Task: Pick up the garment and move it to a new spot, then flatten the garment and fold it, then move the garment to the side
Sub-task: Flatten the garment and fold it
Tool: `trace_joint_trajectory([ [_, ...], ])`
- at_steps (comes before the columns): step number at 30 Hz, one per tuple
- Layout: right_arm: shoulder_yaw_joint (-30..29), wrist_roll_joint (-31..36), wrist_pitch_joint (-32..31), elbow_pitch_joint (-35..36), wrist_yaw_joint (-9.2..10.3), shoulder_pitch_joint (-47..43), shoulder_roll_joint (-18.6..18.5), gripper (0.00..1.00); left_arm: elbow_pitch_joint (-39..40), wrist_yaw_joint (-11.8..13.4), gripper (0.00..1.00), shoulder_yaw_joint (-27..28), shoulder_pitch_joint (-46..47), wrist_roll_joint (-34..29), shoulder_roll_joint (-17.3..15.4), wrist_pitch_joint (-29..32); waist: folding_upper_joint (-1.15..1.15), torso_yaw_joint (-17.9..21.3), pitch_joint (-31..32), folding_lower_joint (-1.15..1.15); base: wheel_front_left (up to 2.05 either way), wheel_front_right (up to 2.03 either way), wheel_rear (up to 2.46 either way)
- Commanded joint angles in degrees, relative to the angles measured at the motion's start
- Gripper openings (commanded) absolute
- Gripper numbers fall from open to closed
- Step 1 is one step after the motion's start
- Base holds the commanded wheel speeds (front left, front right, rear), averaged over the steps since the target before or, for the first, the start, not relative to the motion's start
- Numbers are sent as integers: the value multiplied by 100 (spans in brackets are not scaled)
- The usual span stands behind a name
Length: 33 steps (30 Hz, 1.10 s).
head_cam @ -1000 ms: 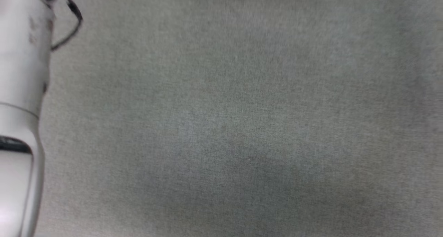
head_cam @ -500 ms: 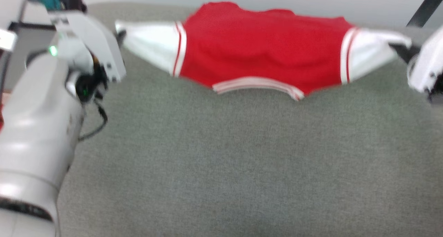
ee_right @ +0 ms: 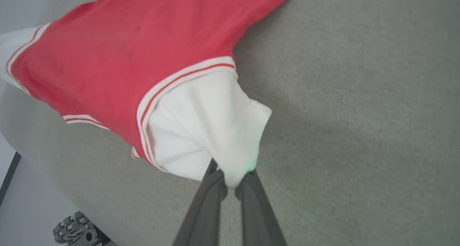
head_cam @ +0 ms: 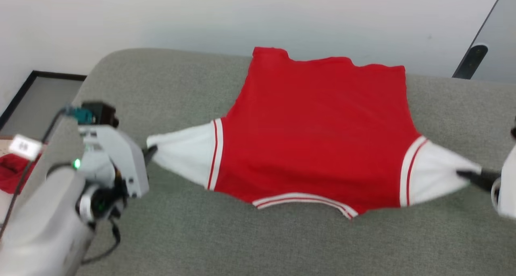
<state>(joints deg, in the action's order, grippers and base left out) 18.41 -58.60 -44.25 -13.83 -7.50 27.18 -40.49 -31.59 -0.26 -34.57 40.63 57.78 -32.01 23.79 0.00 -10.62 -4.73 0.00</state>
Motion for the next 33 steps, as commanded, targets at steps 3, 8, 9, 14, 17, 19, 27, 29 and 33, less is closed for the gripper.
trace_joint_trajectory([
  [3,-284,-66,-329,547,2,-696,-104,0,1020,504,0,94,-749,148,-344,156,0,0,5,0,0,0,0],
  [8,-748,-158,-882,1354,2,-1706,-224,0,2622,1359,0,245,-1911,388,-892,402,0,12,-37,0,0,0,0],
  [9,-874,-177,-982,1469,2,-1890,-224,0,2912,1518,0,282,-2139,453,-987,441,0,13,-46,0,0,0,0],
  [14,-1513,-78,-1446,1986,2,-2694,-214,0,4185,2267,0,440,-3145,716,-1324,519,0,1,-111,0,0,0,0],
  [17,-1881,0,-1776,2220,2,-3066,-87,0,4700,2603,0,553,-3587,848,-1436,491,0,1,-156,0,0,0,0],
  [19,-2134,69,-2006,2382,2,-3235,9,0,4979,2771,0,649,-3787,866,-1520,434,0,6,-200,0,0,0,0],
  [27,-2657,932,-2313,2820,2,-3125,469,0,5261,2884,0,882,-3948,688,-1698,102,0,46,-371,0,0,0,0],
  [29,-2566,1147,-2261,2807,2,-3007,632,0,5148,2787,0,856,-3827,657,-1604,43,0,69,-411,0,0,0,0],
  [33,-2342,1472,-2199,2716,2,-2772,760,0,4815,2567,0,696,-3600,511,-1445,-40,0,106,-489,0,0,0,0],
])
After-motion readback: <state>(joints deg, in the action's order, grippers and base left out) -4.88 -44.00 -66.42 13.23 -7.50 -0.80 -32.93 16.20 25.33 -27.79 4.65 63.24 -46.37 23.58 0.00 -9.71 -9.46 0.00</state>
